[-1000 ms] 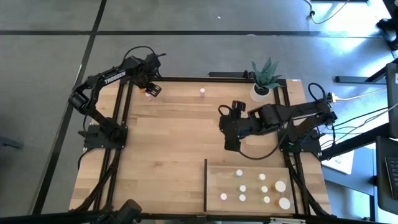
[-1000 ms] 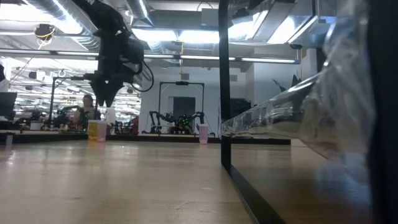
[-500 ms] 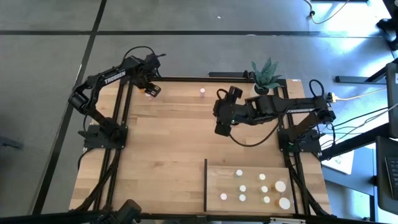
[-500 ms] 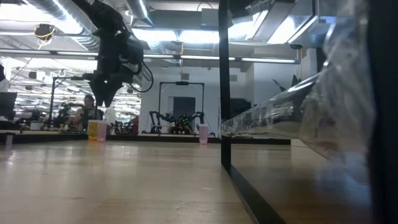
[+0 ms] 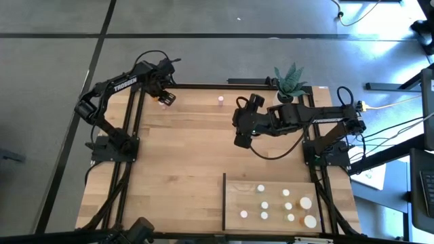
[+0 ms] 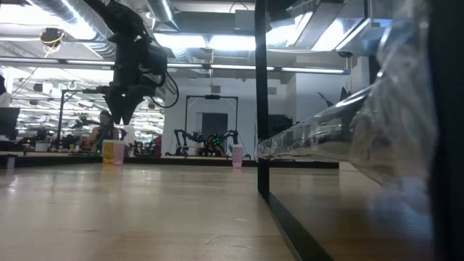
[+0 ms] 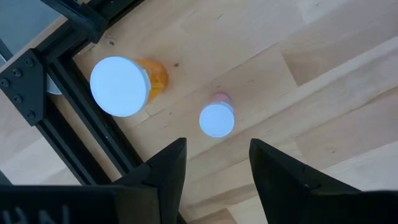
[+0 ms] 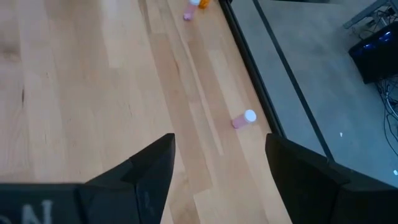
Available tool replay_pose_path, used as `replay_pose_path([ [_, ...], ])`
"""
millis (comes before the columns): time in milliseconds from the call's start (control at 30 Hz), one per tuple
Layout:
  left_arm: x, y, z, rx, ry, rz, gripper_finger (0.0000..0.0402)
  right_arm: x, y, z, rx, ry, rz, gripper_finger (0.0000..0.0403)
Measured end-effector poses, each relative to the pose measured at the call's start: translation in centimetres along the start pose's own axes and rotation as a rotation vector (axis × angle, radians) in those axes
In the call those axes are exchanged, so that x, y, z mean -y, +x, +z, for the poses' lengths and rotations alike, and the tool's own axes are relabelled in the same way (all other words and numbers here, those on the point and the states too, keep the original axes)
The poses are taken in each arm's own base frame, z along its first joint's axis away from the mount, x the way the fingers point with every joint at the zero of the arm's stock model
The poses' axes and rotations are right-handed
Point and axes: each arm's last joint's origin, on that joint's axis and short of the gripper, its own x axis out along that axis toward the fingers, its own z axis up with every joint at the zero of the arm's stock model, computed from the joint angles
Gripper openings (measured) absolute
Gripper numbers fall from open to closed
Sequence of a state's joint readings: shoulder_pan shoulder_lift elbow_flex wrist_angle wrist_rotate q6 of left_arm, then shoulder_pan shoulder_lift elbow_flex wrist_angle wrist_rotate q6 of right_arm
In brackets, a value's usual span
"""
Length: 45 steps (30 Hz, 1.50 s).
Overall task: Pick and place medicine bottles onto shelf by color
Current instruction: Put the left pink pill bottle on the shelf aligned with the other pink pill bottle
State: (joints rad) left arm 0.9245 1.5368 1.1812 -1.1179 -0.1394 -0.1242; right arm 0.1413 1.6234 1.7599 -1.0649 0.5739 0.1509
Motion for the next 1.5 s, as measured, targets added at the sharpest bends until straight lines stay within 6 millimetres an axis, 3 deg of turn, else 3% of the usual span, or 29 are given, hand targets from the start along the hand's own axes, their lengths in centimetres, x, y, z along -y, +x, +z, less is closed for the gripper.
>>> replay_pose_path([
  [767,0.02,0.00,-0.09,-0.010,-0.004,-0.006,0.0171,0.00,0.00,-0.01,0.000,0.001,0.000,0.0252],
  [1267,0.12,-0.02,0.00,0.003,0.000,0.007,0.0261,-0.01,0.01,-0.01,0.000,0.001,0.000,0.0252],
  [1500,0.13,-0.02,0.07,0.010,-0.001,0.007,0.0270,0.00,0.01,-0.01,0.000,0.000,0.000,0.0252],
])
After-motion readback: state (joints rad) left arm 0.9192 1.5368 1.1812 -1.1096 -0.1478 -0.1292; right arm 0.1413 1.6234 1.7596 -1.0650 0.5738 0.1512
